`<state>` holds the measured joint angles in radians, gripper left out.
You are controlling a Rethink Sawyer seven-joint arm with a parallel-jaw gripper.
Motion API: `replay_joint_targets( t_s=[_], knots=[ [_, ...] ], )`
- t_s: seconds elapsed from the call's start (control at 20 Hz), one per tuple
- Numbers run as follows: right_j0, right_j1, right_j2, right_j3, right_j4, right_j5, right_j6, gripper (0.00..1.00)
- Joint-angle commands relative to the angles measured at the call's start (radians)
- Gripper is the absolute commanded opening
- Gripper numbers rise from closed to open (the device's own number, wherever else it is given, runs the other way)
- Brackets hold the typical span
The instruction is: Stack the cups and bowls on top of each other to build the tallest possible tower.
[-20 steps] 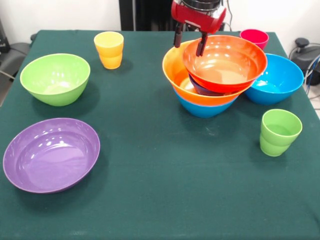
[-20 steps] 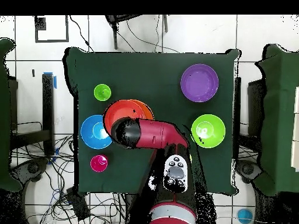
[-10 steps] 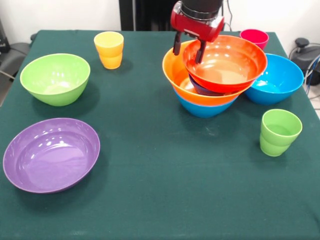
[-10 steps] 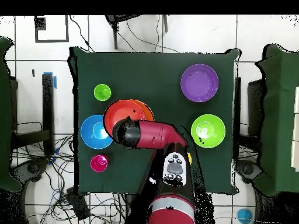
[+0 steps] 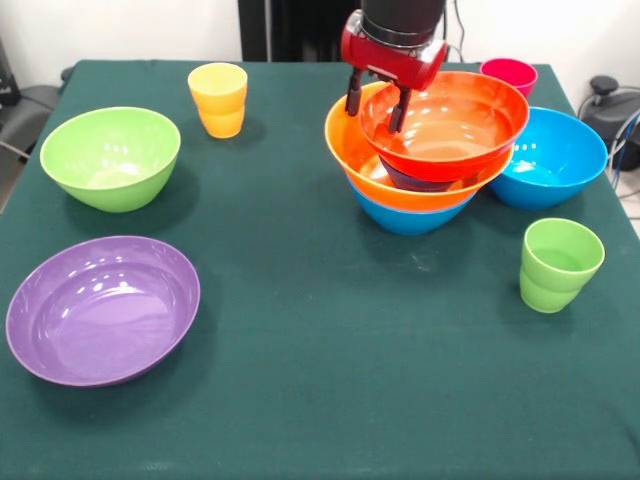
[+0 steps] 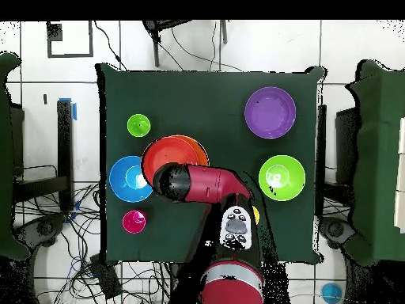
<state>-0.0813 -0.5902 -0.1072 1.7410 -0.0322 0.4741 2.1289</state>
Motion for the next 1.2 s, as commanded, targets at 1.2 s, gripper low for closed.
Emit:
replay_joint_targets(
  t_s=[1.2],
  knots=[
    [-0.043,-0.008,0.071,0.058,-0.122,-0.005,-0.04,1.0]
  ],
)
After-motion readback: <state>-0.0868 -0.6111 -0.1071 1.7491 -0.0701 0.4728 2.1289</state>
